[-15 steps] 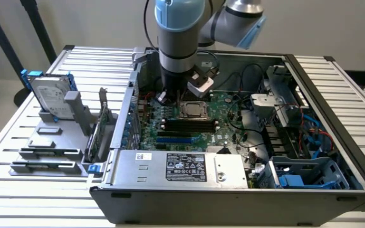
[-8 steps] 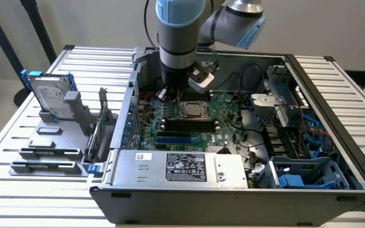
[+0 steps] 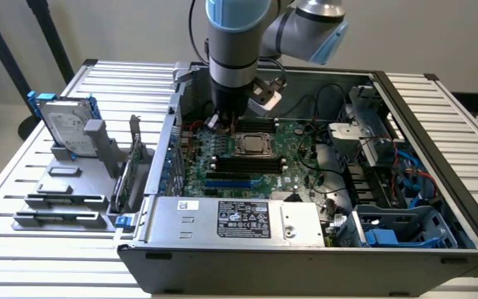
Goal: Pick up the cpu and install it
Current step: 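Install the first cpu locking lever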
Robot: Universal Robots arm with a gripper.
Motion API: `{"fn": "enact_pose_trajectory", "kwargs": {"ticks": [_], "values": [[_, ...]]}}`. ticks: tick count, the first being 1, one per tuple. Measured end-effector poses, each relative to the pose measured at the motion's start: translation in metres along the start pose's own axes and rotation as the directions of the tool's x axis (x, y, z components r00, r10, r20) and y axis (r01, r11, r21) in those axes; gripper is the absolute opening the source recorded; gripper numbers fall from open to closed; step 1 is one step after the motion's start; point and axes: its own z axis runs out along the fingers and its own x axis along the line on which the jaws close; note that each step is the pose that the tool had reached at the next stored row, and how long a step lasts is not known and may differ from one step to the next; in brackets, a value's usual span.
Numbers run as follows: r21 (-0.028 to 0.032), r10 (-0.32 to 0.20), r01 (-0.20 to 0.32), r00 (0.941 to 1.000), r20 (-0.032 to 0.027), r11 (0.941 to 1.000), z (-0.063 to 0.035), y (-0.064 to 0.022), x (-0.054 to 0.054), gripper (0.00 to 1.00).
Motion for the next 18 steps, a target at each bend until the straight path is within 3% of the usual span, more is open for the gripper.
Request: {"fn": "enact_pose_trajectory", "kwargs": {"ticks": [5,9,15,18], "values": [[0.0009,-0.030,0.030,0.9995,0.0116,0.9995,0.0003,-0.0009,0.0010,0.11],[-0.0030,-0.049,0.049,0.9985,0.0252,0.9988,0.0006,-0.0015,0.0020,0.11],[-0.0183,-0.072,0.073,0.9960,0.0531,0.9971,0.0011,-0.0024,0.0033,0.11],[-0.0289,-0.084,0.086,0.9945,0.0614,0.9959,0.0013,-0.0027,0.0042,0.11]]}}
